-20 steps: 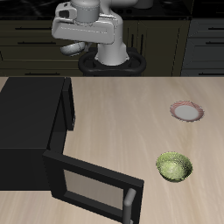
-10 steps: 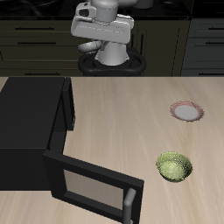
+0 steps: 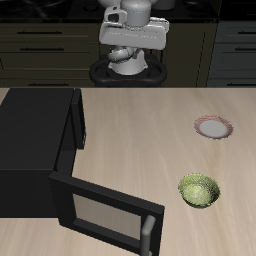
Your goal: Place the white bowl on the plate
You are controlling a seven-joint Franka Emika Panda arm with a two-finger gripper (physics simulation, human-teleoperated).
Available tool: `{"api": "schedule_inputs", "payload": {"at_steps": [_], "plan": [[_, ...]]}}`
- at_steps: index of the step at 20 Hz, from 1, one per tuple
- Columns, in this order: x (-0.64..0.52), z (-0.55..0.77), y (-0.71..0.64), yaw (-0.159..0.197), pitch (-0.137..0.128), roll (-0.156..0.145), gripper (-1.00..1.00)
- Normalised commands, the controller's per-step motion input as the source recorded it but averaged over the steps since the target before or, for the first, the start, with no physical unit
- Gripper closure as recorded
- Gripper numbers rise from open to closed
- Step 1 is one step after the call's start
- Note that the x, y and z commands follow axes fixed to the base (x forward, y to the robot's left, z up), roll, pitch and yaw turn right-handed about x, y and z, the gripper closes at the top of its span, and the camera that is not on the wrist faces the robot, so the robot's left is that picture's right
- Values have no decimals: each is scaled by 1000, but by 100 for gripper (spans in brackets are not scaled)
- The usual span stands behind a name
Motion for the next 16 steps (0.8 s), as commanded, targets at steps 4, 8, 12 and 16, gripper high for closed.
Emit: {"api": "schedule_inputs", "payload": {"at_steps": [4,8,12,16], "plan": [[-133,-241,578,-12,45,122,100],[-49,-185,407,8,14,86,100],[-51,-171,414,2,42,94,100],[-48,7,350,-5,7,72,100]]}}
